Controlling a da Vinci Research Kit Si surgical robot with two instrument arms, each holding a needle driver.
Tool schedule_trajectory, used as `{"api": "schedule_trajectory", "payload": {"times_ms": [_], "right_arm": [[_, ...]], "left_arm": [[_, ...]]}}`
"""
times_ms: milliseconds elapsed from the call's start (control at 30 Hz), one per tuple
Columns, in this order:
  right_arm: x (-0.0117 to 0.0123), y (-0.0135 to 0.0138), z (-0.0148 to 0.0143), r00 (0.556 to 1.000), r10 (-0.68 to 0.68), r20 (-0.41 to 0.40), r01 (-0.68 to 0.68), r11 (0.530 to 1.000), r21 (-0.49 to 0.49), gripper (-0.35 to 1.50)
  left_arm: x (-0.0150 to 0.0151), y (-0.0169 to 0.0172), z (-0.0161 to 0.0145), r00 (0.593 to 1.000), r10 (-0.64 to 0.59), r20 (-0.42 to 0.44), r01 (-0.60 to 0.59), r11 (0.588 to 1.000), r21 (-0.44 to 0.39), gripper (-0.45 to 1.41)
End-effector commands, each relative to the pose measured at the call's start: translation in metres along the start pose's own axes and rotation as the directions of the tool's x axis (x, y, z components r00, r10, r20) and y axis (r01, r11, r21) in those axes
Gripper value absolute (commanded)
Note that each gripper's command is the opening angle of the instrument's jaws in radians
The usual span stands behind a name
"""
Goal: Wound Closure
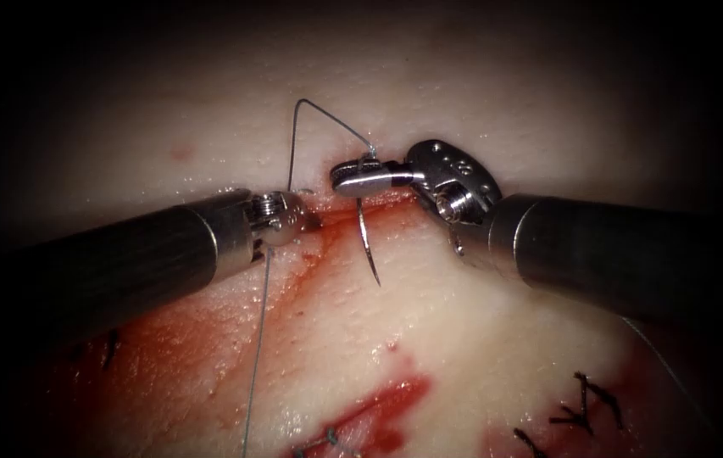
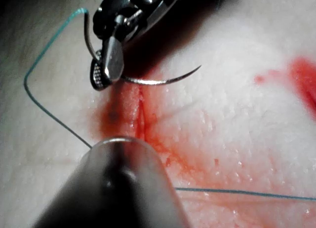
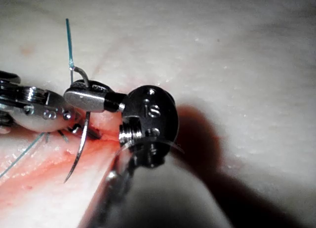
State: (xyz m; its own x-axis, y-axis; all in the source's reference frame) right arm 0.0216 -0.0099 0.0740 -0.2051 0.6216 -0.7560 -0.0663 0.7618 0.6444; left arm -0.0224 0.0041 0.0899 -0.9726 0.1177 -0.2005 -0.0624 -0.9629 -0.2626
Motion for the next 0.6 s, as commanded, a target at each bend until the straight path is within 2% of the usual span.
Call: {"api": "schedule_trajectory", "payload": {"times_ms": [33,133,167,200,233,267,300,467,600], "right_arm": [[-0.0015,0.0009,0.0014,0.991,-0.133,-0.016,0.133,0.991,-0.022,-0.35],[-0.0027,0.0012,0.0026,0.958,-0.280,-0.055,0.276,0.959,-0.070,-0.35],[-0.0031,0.0011,0.0029,0.948,-0.312,-0.057,0.307,0.948,-0.082,-0.35],[-0.0035,0.0012,0.0035,0.931,-0.361,-0.052,0.356,0.930,-0.095,-0.35],[-0.0036,0.0013,0.0037,0.926,-0.374,-0.050,0.368,0.924,-0.099,-0.35],[-0.0038,0.0017,0.0039,0.923,-0.384,-0.040,0.378,0.919,-0.108,-0.35],[-0.0040,0.0022,0.0041,0.916,-0.399,-0.025,0.394,0.911,-0.122,-0.35],[-0.0043,0.0034,0.0042,0.894,-0.447,0.016,0.443,0.880,-0.170,-0.35],[-0.0051,0.0039,0.0042,0.886,-0.463,0.029,0.461,0.871,-0.172,-0.35]], "left_arm": [[0.0000,-0.0004,0.0006,0.999,0.008,0.031,-0.007,1.000,-0.015,-0.45],[-0.0008,0.0005,0.0010,0.997,0.018,0.080,-0.015,0.999,-0.040,-0.45],[-0.0009,0.0007,0.0011,0.996,0.012,0.086,-0.008,0.999,-0.049,-0.23],[-0.0011,0.0008,0.0012,0.996,0.008,0.083,-0.003,0.998,-0.056,0.39],[-0.0011,0.0008,0.0011,0.997,0.009,0.083,-0.004,0.998,-0.057,0.56],[-0.0011,0.0008,0.0011,0.997,0.009,0.083,-0.004,0.998,-0.057,0.59],[-0.0011,0.0007,0.0010,0.997,0.009,0.082,-0.004,0.998,-0.059,0.73],[-0.0008,0.0008,0.0009,0.997,0.006,0.075,0.000,0.997,-0.076,0.76],[-0.0006,0.0012,0.0009,0.999,0.000,0.051,0.005,0.995,-0.097,0.84]]}}
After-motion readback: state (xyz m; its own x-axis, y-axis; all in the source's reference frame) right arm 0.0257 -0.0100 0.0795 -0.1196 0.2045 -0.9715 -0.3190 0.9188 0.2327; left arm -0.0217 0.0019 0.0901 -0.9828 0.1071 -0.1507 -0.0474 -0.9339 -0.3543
